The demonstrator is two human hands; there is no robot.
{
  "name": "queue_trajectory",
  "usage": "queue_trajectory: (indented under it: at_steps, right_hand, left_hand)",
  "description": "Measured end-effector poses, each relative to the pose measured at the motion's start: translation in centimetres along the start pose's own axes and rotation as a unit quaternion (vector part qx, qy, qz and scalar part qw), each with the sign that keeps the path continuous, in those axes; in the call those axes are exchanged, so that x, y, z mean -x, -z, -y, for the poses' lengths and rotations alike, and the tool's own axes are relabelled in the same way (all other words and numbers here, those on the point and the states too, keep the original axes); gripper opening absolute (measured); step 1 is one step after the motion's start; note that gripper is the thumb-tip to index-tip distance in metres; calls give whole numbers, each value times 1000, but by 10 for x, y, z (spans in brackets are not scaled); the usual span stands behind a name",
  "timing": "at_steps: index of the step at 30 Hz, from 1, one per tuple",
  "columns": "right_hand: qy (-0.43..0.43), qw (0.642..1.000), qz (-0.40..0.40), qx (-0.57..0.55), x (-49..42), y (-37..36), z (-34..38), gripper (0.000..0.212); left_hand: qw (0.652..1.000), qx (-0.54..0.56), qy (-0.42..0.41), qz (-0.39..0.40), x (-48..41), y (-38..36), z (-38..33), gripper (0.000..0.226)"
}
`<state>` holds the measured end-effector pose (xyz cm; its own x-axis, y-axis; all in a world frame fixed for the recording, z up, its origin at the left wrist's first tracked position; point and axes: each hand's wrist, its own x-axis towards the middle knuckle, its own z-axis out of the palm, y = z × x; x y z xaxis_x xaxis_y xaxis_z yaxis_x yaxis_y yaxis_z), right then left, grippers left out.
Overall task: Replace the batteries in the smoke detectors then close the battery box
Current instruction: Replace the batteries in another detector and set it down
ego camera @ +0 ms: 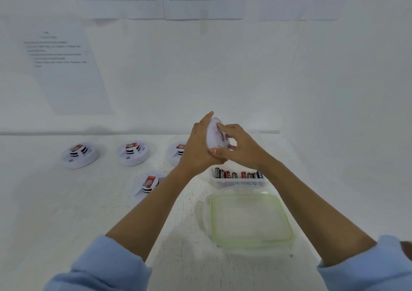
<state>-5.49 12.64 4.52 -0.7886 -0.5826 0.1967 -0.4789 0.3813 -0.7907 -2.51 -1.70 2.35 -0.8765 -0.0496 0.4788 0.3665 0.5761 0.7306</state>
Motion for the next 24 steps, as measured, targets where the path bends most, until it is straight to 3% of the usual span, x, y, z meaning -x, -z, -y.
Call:
queue_trajectory:
  at_steps: [5, 8, 12, 14, 17, 21, 24]
  right_hand:
    - [27, 988, -92, -118, 1, -18, 4, 67]
    - [-16, 963, -116, -244, -4, -29, 11, 69]
    - [-86, 889, -102, -439, -17, -60, 32, 58]
    - [-102, 860, -87, -492, -26, -86, 46, 51]
    - [-111, 869, -40, -481, -39, -130, 66, 52]
    - [-123, 919, 6, -375, -50, -189, 85, 60]
    - [-130, 924, 15, -360, -56, -238, 97, 78]
  left_hand:
    - [999, -32, -43, -2, 6, 5, 3, 111]
    - [999, -19, -40, 27, 10, 19, 13, 105]
    - [990, 122, 73, -13, 31, 58, 26, 76]
    - [960, 232, 159, 11, 42, 87, 40, 60]
    - [917, 332, 217, 52, 60, 135, 65, 52]
    - [922, 308, 220, 78, 90, 197, 107, 60]
    - [927, 281, 228, 102, 109, 239, 134, 64]
